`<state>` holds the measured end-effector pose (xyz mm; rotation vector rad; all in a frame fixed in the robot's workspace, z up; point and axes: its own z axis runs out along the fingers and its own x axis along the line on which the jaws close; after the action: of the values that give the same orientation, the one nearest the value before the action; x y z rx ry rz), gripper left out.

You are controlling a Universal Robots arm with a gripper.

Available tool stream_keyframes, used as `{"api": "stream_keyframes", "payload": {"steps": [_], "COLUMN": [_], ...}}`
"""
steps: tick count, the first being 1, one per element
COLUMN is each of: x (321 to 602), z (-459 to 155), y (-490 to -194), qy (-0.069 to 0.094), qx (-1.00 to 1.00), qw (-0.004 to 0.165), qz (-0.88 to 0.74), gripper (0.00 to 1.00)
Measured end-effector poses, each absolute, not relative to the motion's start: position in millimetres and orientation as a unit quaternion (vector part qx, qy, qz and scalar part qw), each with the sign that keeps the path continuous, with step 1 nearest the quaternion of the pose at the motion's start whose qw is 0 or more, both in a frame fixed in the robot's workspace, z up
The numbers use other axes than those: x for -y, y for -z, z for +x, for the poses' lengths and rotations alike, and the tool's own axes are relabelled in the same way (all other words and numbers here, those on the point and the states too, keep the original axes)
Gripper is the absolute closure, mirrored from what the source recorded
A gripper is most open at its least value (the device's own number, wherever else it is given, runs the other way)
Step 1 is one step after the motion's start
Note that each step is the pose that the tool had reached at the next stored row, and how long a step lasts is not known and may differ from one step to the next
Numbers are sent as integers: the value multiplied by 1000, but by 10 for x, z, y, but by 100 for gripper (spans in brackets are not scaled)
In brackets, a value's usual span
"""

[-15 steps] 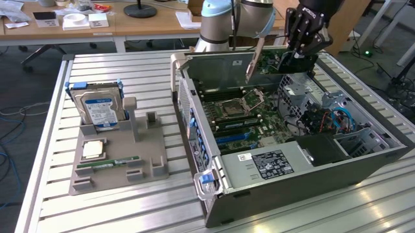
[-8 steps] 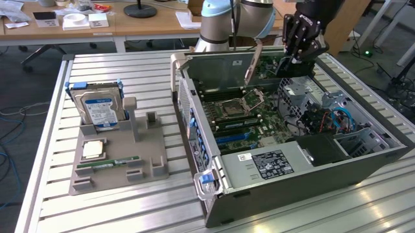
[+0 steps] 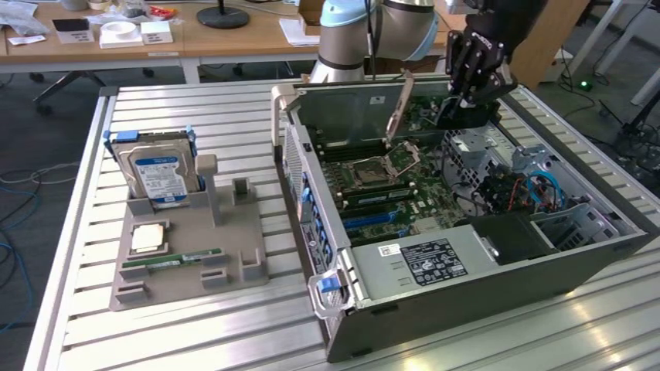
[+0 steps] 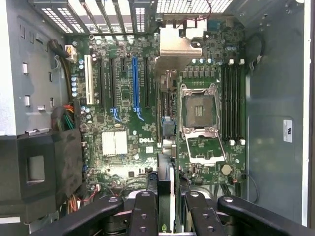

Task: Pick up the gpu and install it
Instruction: 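Insert the gpu into the slot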

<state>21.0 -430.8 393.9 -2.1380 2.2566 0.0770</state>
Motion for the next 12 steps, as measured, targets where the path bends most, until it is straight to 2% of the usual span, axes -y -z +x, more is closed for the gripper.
{"api": "stream_keyframes", "payload": {"steps": [12], "x": [4357], "z": [172], "y": [-3818], "qy": [-25], "qx": [-726], "qw": [16], "qz": [-688], "gripper": [74]}}
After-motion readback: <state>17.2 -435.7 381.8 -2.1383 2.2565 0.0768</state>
